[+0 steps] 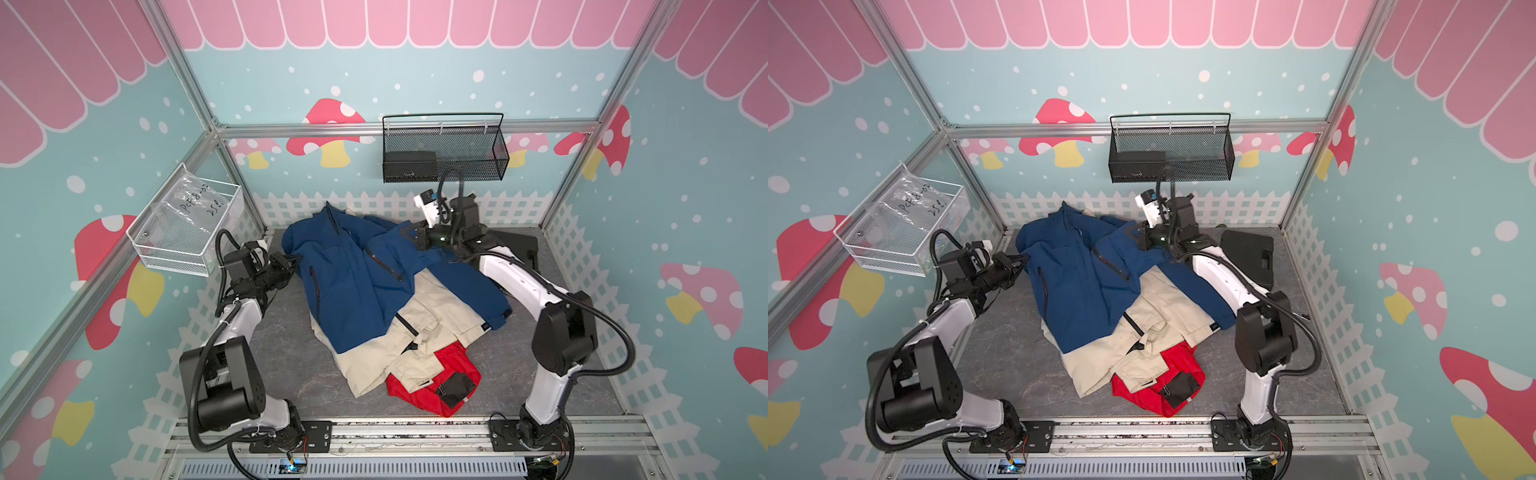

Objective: Unzip the jacket
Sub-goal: Flatten out the jacket.

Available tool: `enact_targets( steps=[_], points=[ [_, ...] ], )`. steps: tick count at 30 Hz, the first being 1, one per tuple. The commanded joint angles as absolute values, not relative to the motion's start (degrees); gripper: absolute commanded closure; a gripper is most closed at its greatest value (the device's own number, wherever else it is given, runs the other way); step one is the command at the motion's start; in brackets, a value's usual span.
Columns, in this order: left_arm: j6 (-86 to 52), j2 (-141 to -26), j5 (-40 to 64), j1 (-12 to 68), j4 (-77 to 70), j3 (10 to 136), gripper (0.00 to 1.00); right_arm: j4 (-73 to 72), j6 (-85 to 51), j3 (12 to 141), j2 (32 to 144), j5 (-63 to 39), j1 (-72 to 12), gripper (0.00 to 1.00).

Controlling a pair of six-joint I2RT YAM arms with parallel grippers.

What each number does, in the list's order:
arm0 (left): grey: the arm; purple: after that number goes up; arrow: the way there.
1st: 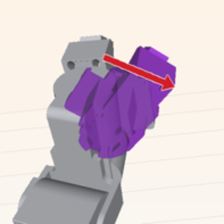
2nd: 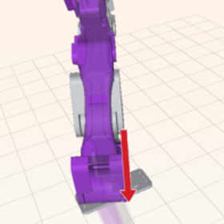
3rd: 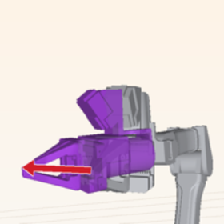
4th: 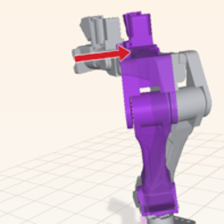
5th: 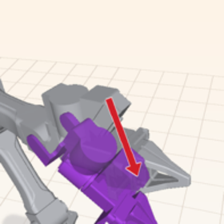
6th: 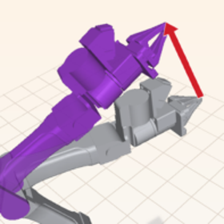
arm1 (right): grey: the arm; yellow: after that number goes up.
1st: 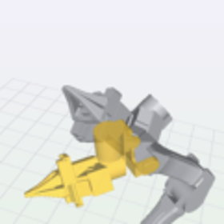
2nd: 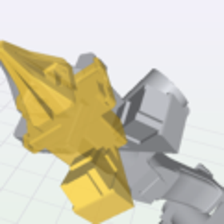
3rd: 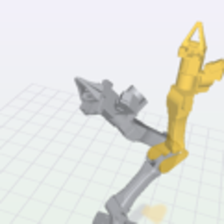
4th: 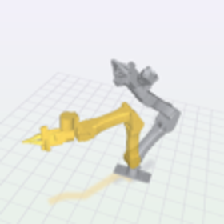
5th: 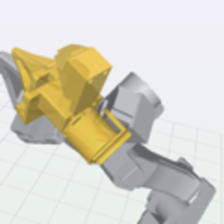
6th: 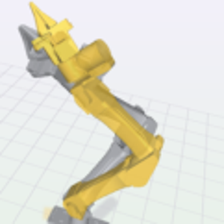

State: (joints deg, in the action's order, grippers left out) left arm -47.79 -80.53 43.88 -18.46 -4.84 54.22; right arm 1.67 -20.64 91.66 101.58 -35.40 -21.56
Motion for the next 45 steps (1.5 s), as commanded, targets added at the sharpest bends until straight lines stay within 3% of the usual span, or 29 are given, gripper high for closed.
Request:
enact_targets(
  steps=[1, 7, 20, 25, 33, 36, 38, 41, 42, 43, 44, 45],
  points=[
    [-47.1, -75.4, 41.9, -17.3, 4.6, 62.6, 1.00, -1.8, -20.1, 88.9, 93.6, -33.7, -16.9, 1.00],
    [-45.4, -75.4, 44.0, -14.5, 14.4, 83.3, 1.00, -1.7, -18.3, 90.9, 85.4, -35.2, -11.4, 1.00],
    [-59.9, -87.0, 44.8, -8.2, 6.8, 126.6, 1.00, -13.3, -16.3, 100.9, 73.5, -33.8, -11.3, 1.00],
    [-63.2, -95.1, 43.0, -7.1, 8.2, 138.8, 1.00, -12.6, -16.4, 104.7, 76.1, -31.7, -11.3, 1.00],
    [-66.0, -106.5, 46.2, -6.8, 9.3, 144.4, 1.00, -10.9, -14.3, 108.4, 84.9, -32.3, -11.3, 1.00],
    [-55.9, -102.8, 51.6, -5.2, 20.4, 135.9, 1.00, -9.2, -13.9, 95.2, 78.9, -33.3, -11.3, 1.00],
    [-46.6, -92.3, 48.0, -3.8, 24.4, 117.4, 1.00, -10.3, -15.3, 80.3, 71.6, -34.1, -11.4, 1.00],
    [-43.2, -77.1, 44.6, -3.8, 23.1, 87.2, 0.96, -9.1, -19.7, 59.7, 61.9, -38.0, -11.5, 1.00],
    [-42.1, -73.5, 43.5, -4.0, 24.5, 78.5, 0.78, -8.3, -21.5, 53.6, 60.1, -40.5, -11.7, 0.90],
    [-40.9, -70.2, 42.4, -4.2, 25.1, 70.8, 0.56, -5.8, -22.2, 48.9, 59.4, -41.6, -11.9, 0.67],
    [-39.9, -68.6, 42.1, -4.5, 25.5, 65.6, 0.43, -2.2, -21.6, 46.2, 59.3, -40.6, -12.1, 0.49],
    [-38.9, -67.8, 42.0, -4.9, 26.1, 60.6, 0.37, 1.5, -20.6, 44.0, 59.2, -37.1, -12.0, 0.36]
  ],
)
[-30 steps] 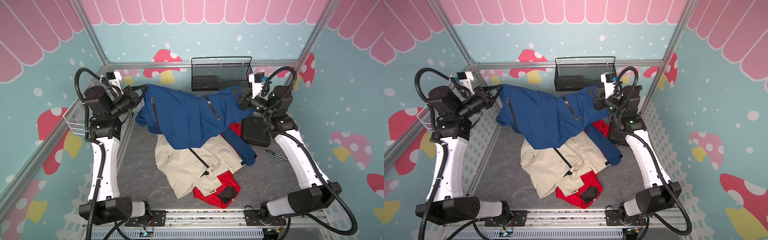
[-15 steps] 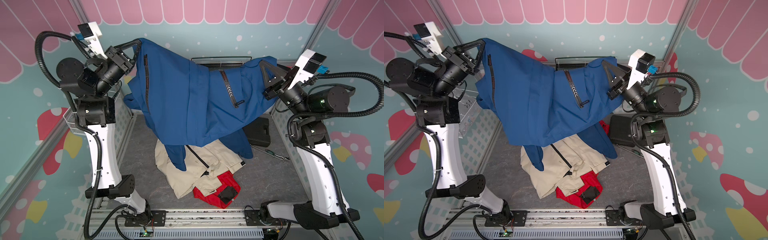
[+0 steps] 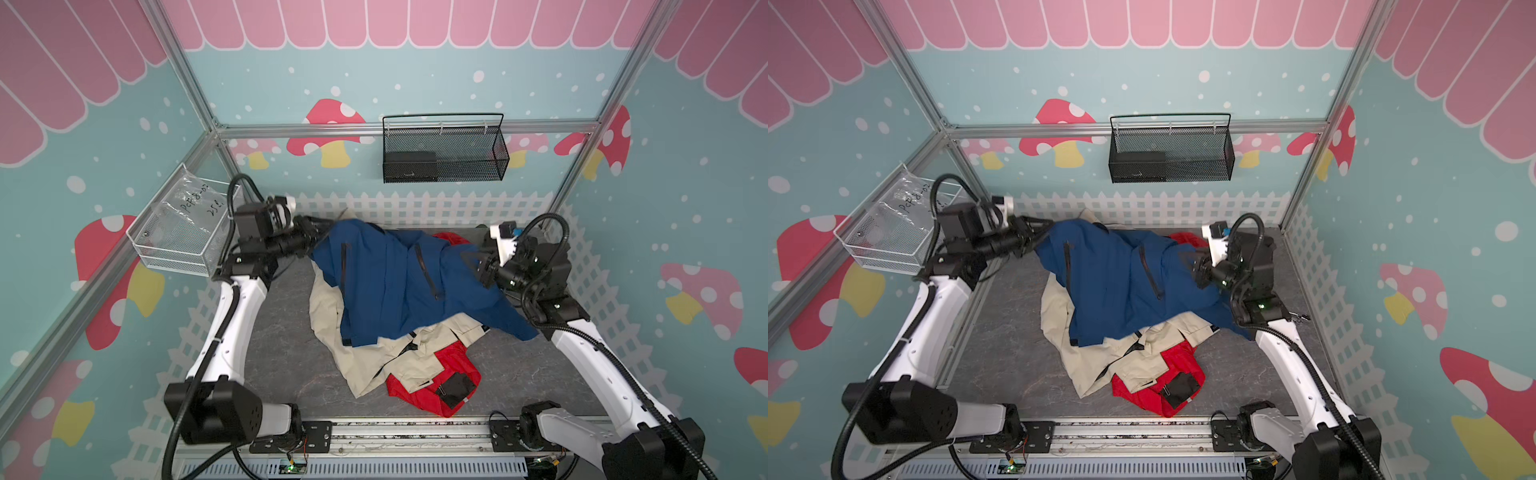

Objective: Unzip the jacket
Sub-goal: Flatten out the jacket.

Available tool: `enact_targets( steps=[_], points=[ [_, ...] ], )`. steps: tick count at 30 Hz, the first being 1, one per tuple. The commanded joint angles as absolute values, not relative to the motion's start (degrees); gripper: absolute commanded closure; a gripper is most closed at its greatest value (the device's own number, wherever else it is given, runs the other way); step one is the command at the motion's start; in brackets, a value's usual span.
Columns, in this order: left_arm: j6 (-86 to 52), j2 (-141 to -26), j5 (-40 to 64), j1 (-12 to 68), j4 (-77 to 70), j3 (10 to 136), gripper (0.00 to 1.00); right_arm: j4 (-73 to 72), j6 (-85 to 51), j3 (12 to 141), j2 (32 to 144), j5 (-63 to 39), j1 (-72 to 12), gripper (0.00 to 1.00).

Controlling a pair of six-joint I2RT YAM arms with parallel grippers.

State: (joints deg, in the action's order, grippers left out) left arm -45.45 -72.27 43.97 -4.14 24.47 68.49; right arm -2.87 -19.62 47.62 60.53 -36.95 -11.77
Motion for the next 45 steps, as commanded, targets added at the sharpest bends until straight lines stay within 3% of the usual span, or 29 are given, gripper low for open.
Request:
enact_targets(
  steps=[1, 3, 7, 13, 16, 24, 37, 39, 40, 43, 45],
  points=[
    [-37.9, -67.8, 42.4, -5.4, 26.1, 57.4, 0.31, 3.7, -19.7, 42.7, 58.9, -33.3, -12.0, 0.27],
    [-35.9, -68.2, 41.7, -6.0, 27.1, 55.5, 0.26, 6.4, -17.7, 44.3, 59.7, -28.4, -11.8, 0.15],
    [-32.3, -70.0, 35.3, -7.0, 31.0, 60.0, 0.17, 11.2, -14.7, 53.8, 66.5, -24.1, -11.4, 0.06],
    [-32.3, -76.2, 37.8, -7.7, 29.9, 69.1, 0.06, 9.1, -14.1, 60.0, 74.7, -27.8, -10.9, 0.07],
    [-32.9, -77.6, 35.8, -8.8, 29.6, 71.0, 0.05, 7.2, -14.9, 60.1, 76.4, -28.9, -10.9, 0.07],
    [-42.7, -84.0, 42.0, -14.7, 18.6, 68.5, 0.05, 6.1, -14.3, 61.6, 80.4, -29.9, -10.5, 0.07],
    [-45.6, -100.4, 44.6, -7.0, 14.2, 73.2, 0.08, 4.7, -14.9, 62.5, 81.9, -31.0, -9.4, 0.07],
    [-45.5, -103.1, 45.4, -5.4, 14.0, 75.1, 0.13, 4.2, -15.0, 62.2, 81.8, -31.5, -9.1, 0.07],
    [-45.6, -104.0, 46.1, -4.8, 13.5, 75.9, 0.22, 4.1, -15.0, 62.1, 81.9, -31.8, -9.0, 0.07],
    [-46.9, -103.7, 47.8, -4.1, 9.1, 76.2, 0.66, 3.1, -15.1, 62.0, 83.0, -33.9, -7.7, 0.07],
    [-46.8, -101.4, 48.0, -4.3, 6.0, 75.2, 0.86, 2.6, -14.5, 62.7, 85.0, -35.5, -6.9, 0.09]
  ],
)
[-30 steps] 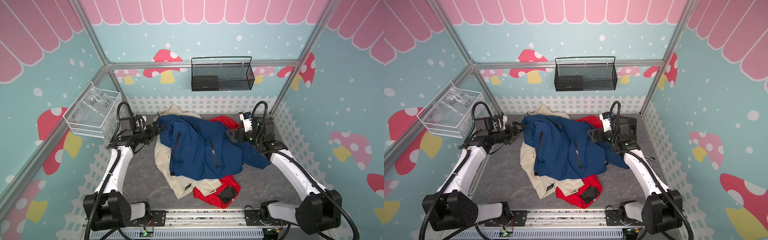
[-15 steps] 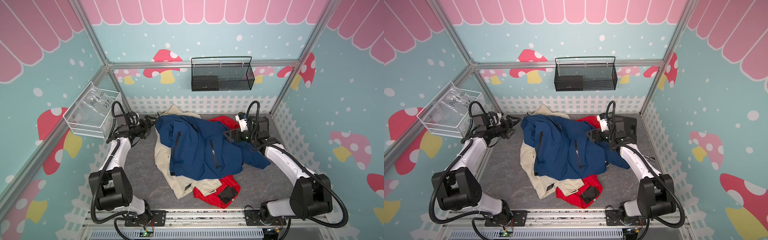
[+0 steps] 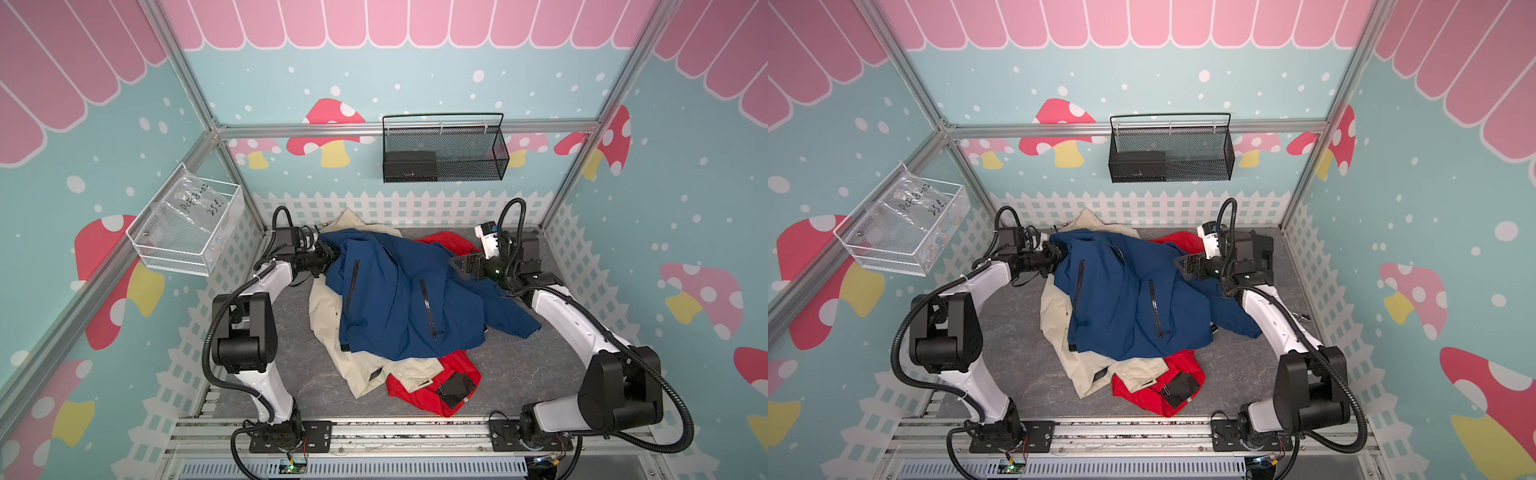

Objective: Unzip the jacket
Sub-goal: Flatten out the jacket.

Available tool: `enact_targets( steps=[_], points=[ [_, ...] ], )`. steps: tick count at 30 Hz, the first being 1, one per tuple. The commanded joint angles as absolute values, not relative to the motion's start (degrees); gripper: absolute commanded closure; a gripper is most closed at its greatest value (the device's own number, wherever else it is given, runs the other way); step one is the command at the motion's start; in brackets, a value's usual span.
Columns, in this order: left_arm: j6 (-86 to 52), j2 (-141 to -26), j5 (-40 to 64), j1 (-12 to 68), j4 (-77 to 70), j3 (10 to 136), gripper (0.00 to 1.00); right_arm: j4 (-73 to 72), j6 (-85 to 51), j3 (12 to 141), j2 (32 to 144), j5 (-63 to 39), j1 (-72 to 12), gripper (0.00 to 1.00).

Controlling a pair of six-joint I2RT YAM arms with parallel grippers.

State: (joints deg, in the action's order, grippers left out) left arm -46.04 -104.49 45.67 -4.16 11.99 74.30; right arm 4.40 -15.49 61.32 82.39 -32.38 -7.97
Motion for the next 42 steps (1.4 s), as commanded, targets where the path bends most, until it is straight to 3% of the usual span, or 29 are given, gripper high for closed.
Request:
enact_targets(
  steps=[1, 3, 5, 11, 18, 19, 20, 22, 24, 26, 36, 42],
  points=[
    [-46.2, -100.4, 48.3, -4.5, 5.6, 75.1, 0.94, 2.8, -13.7, 63.4, 86.2, -35.7, -6.8, 0.13],
    [-44.3, -99.2, 48.7, -4.9, 6.6, 75.7, 1.00, 3.0, -11.5, 65.7, 90.0, -35.9, -6.8, 0.28],
    [-42.3, -99.2, 49.3, -4.9, 8.9, 76.7, 1.00, 3.2, -9.5, 68.9, 94.3, -36.4, -6.8, 0.32],
    [-38.7, -99.0, 49.2, -4.9, 12.7, 76.4, 1.00, 8.2, -4.2, 81.9, 107.2, -37.2, -7.8, 0.17],
    [-37.1, -99.4, 48.6, -4.9, 14.3, 76.4, 1.00, 9.4, -9.7, 92.2, 119.3, -42.3, -8.9, 0.15],
    [-37.1, -99.5, 48.6, -5.0, 14.5, 76.4, 1.00, 9.2, -10.2, 92.6, 120.2, -43.3, -9.3, 0.19],
    [-37.1, -99.7, 48.6, -4.9, 14.4, 76.5, 1.00, 9.2, -10.6, 93.0, 121.1, -44.1, -9.8, 0.30],
    [-37.1, -99.9, 48.6, -5.1, 14.5, 76.7, 1.00, 9.3, -11.0, 93.3, 122.0, -43.8, -10.4, 0.59],
    [-36.9, -100.1, 48.3, -5.1, 14.9, 77.5, 1.00, 9.5, -11.4, 93.3, 122.1, -43.4, -10.6, 0.80],
    [-36.7, -100.2, 48.3, -5.4, 15.9, 78.9, 1.00, 9.6, -11.1, 93.6, 120.7, -43.4, -10.6, 1.00],
    [-29.8, -92.8, 45.8, -8.3, 23.1, 94.4, 1.00, 4.4, -7.2, 92.9, 96.0, -33.1, -9.9, 1.00],
    [-29.3, -83.9, 43.6, -10.7, 18.7, 96.9, 1.00, -8.2, -6.3, 82.3, 79.6, -26.5, -9.4, 1.00]
  ],
)
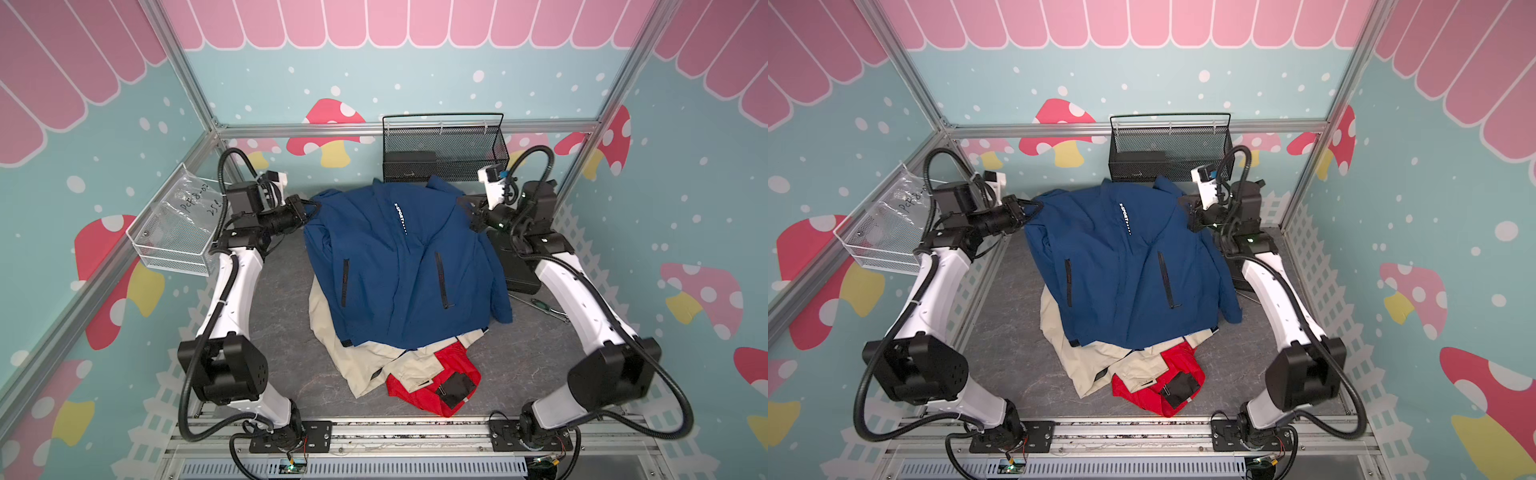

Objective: Unzip the jacket
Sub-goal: Flatten out the jacket.

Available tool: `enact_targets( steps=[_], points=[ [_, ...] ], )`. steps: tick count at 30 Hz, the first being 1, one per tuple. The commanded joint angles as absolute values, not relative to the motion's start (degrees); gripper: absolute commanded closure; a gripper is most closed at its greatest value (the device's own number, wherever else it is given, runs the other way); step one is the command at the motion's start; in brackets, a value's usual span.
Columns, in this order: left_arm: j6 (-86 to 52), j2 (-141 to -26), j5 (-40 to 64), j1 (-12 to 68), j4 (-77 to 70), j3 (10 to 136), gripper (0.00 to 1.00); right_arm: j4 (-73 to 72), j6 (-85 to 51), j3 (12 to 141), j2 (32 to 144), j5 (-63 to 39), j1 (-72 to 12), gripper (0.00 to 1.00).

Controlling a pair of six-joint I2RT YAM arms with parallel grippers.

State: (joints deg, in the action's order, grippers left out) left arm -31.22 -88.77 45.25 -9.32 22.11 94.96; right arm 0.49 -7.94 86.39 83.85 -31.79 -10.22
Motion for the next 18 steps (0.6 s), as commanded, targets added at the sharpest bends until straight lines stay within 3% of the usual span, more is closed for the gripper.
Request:
enact_targets(
  steps=[1, 6, 18],
  points=[
    [-29.7, -82.7, 43.1, -11.1, 17.8, 96.7, 1.00, -8.9, -7.2, 81.6, 77.8, -25.0, -9.1, 1.00],
    [-43.6, -77.5, 46.3, -14.1, 3.0, 94.9, 1.00, -9.6, -8.0, 82.0, 72.1, -24.7, -8.6, 1.00],
    [-46.5, -68.1, 45.9, -14.2, -2.8, 101.8, 1.00, -23.6, -10.9, 76.1, 54.7, -28.4, -8.6, 1.00]
  ],
)
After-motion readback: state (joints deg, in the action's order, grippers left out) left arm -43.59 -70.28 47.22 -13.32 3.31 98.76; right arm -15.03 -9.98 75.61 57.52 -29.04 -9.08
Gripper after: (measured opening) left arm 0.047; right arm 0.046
